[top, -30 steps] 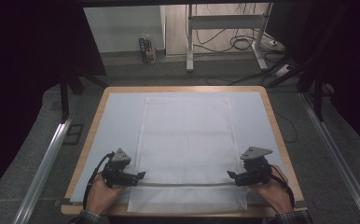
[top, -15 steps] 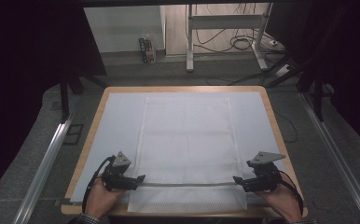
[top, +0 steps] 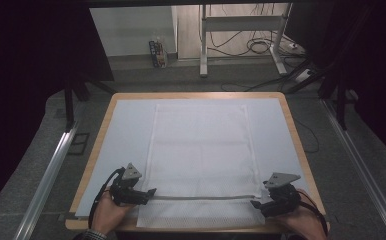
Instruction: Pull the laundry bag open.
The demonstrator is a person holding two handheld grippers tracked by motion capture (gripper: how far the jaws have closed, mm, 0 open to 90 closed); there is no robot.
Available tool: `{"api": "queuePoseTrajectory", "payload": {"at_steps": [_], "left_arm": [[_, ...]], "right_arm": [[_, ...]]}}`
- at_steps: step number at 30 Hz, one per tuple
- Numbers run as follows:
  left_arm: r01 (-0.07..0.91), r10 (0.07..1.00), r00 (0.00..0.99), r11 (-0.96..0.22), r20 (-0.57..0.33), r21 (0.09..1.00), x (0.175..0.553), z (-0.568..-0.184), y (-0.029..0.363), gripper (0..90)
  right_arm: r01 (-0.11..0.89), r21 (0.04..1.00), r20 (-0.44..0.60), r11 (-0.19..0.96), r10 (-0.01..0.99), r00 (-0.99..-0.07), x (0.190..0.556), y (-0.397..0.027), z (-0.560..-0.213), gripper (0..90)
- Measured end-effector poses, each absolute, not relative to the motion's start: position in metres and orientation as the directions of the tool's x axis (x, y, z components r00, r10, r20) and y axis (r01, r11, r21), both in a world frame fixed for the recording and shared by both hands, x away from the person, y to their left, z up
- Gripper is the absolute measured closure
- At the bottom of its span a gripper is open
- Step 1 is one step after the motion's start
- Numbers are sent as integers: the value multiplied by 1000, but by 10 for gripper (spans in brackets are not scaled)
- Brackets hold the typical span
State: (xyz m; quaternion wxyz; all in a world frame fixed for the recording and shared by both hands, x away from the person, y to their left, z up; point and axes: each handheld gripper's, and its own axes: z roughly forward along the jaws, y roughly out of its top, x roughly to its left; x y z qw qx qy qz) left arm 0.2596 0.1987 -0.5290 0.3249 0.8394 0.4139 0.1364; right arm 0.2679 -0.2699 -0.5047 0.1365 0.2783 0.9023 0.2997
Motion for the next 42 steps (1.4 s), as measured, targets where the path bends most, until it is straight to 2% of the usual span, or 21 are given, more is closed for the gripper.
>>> {"api": "queuePoseTrajectory", "payload": {"at_steps": [4, 6, 9, 11, 13, 14, 15, 16, 17, 18, 20, 25, 37, 39, 40, 41, 42], "left_arm": [[603, 780, 625, -455, -35, 655, 259, -529, 198, 184], [603, 778, 627, -459, -32, 653, 259, -529, 197, 184], [599, 774, 633, -466, -28, 651, 259, -529, 196, 184], [596, 772, 635, -470, -24, 651, 259, -530, 195, 184], [590, 768, 640, -480, -14, 649, 259, -529, 194, 184], [587, 767, 642, -484, -9, 650, 258, -529, 194, 185], [583, 766, 643, -485, -6, 652, 258, -529, 193, 186], [584, 766, 643, -485, -7, 651, 258, -529, 193, 186], [584, 766, 643, -485, -7, 651, 258, -529, 193, 186], [584, 765, 644, -487, -6, 649, 258, -529, 192, 186], [583, 764, 645, -488, -5, 649, 258, -529, 192, 186], [581, 759, 651, -495, -4, 646, 258, -529, 191, 186], [574, 751, 660, -507, 3, 643, 258, -529, 190, 186], [573, 751, 660, -509, 5, 642, 258, -529, 190, 186], [573, 751, 660, -508, 5, 643, 258, -529, 190, 186], [573, 751, 660, -509, 6, 642, 258, -529, 190, 186], [573, 751, 660, -509, 6, 642, 258, -529, 190, 186]], "right_arm": [[390, 584, -115, 712, 548, -829, 268, -266, -513, 176], [405, 587, -67, 701, 540, -839, 272, -269, -516, 235], [427, 591, -37, 684, 552, -833, 272, -270, -517, 248], [451, 582, -30, 676, 572, -819, 271, -268, -516, 329], [456, 583, -27, 673, 576, -817, 270, -269, -515, 363], [459, 585, -25, 669, 580, -814, 270, -269, -515, 406], [461, 592, -24, 661, 586, -810, 269, -271, -514, 497], [461, 594, -22, 659, 586, -810, 268, -271, -514, 541], [461, 594, -22, 659, 586, -810, 268, -271, -514, 541], [451, 597, -28, 664, 578, -815, 267, -271, -514, 615], [430, 600, -35, 675, 559, -828, 265, -270, -513, 698], [396, 598, -44, 697, 522, -852, 263, -267, -513, 786], [378, 593, -59, 711, 507, -860, 263, -267, -511, 780], [379, 592, -60, 711, 508, -859, 263, -267, -511, 745], [382, 590, -76, 712, 520, -851, 263, -268, -511, 600], [388, 589, -74, 709, 525, -848, 263, -268, -511, 556], [388, 589, -74, 709, 525, -848, 263, -268, -511, 556]]}}
